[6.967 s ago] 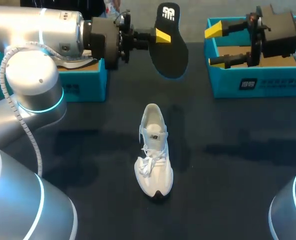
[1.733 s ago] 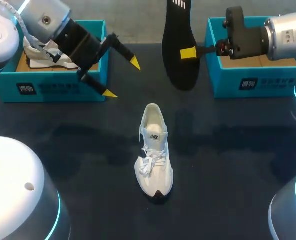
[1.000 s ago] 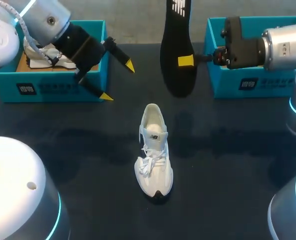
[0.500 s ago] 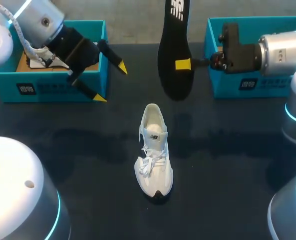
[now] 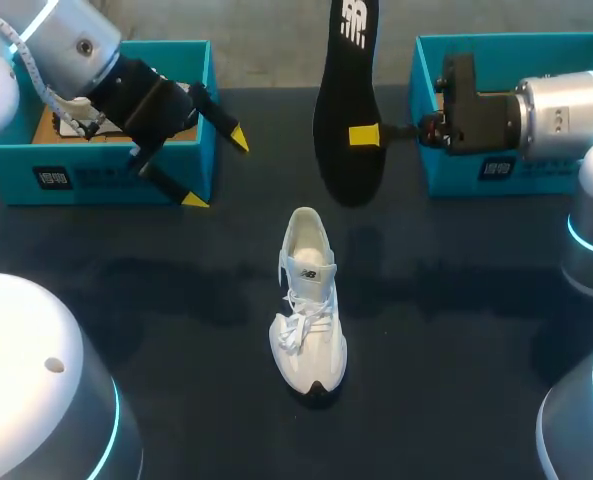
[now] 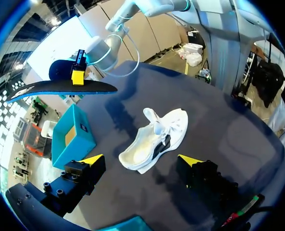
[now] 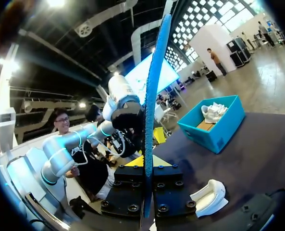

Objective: Take the shoe out of the shoebox, open the shoe tongue, remove and reinsert the insole, then place the shoe into the shoebox

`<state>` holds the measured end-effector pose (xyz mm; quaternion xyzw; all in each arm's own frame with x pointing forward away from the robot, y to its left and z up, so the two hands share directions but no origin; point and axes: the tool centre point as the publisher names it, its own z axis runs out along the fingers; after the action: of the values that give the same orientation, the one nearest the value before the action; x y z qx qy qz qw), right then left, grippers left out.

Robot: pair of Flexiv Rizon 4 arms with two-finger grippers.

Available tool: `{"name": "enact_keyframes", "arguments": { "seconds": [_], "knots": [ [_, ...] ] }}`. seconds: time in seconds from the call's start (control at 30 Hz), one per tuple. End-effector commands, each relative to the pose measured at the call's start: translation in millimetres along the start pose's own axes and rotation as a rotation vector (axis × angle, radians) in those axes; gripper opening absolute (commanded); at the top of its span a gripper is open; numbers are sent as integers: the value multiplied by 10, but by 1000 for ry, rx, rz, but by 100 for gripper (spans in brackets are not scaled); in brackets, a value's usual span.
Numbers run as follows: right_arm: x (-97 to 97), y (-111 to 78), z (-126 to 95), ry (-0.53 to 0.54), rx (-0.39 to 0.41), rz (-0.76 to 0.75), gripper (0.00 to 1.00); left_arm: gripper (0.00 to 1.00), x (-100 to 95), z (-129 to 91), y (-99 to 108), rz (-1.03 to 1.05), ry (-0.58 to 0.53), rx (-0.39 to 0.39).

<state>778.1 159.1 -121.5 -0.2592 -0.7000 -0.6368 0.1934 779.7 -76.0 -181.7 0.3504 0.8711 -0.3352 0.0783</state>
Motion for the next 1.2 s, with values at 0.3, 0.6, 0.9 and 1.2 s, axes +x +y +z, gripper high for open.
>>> {"name": "enact_keyframes", "arguments": {
  "seconds": [0.3, 0.6, 0.9, 1.2],
  "knots": [
    [-86, -79, 73, -1, -4, -50, 0, 100, 140, 172, 177, -50, 11, -1],
    [-148, -101, 66, 21, 6, -48, 0, 100, 183, 189, 193, -178, 4, -54],
    [-181, -62, 61, 36, 2, -54, 0, 100, 257, 167, 234, -248, -38, -86],
    [-181, -62, 61, 36, 2, -54, 0, 100, 257, 167, 234, -248, -38, -86]
  ]
}}
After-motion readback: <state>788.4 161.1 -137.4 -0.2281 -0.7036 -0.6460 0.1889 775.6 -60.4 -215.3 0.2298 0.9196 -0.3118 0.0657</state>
